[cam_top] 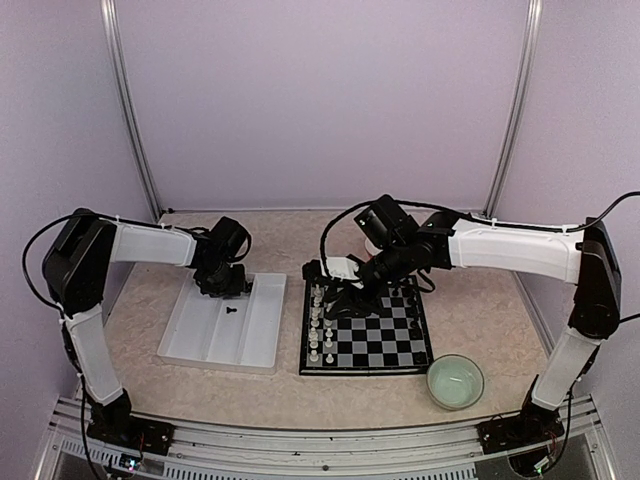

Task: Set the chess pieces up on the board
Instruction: Pick up the knight from the storage box, then pass from the left arm to the right, then pass from the right arm to the left, then place the knight at g8.

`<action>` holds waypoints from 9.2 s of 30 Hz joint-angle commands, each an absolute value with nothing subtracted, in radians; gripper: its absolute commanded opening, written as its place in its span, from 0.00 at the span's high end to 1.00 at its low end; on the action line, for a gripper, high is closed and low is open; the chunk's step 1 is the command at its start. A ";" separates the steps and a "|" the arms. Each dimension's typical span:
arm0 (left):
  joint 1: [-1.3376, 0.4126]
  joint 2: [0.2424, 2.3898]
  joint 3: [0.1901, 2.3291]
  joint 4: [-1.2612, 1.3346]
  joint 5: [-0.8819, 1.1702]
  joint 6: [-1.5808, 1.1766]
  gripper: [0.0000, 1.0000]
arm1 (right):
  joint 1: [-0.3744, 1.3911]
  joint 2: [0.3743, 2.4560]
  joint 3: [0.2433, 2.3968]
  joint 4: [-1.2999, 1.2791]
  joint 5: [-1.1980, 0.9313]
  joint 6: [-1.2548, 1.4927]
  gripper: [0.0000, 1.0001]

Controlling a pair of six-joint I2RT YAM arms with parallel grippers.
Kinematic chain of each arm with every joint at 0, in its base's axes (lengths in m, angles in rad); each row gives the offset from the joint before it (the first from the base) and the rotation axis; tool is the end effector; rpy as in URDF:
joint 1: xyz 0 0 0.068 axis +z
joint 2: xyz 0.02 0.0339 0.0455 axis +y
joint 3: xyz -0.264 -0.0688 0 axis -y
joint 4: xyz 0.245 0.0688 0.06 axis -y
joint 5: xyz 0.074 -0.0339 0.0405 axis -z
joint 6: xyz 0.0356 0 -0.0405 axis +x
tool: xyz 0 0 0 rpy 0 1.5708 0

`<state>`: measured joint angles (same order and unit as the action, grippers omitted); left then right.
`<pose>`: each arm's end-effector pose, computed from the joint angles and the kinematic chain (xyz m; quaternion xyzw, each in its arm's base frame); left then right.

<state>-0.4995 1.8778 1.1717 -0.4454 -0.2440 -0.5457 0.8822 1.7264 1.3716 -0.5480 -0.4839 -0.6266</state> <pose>0.3283 -0.1694 0.1527 -0.0477 0.9700 0.0000 0.2384 0.2267 0.3015 0.2626 -0.6854 0.6146 0.2651 0.2868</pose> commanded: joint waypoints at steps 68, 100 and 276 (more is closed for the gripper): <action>-0.728 1.581 1.242 -0.566 0.889 -0.537 1.00 | 1.112 1.764 1.526 -0.564 -0.079 -0.972 0.59; -0.989 1.239 1.127 -0.062 0.054 -0.263 0.69 | 0.786 1.641 1.449 -0.537 -0.954 -0.502 0.93; -1.184 2.524 2.268 -0.691 0.108 0.005 0.78 | 0.009 1.255 0.833 -0.437 -0.641 -0.554 0.50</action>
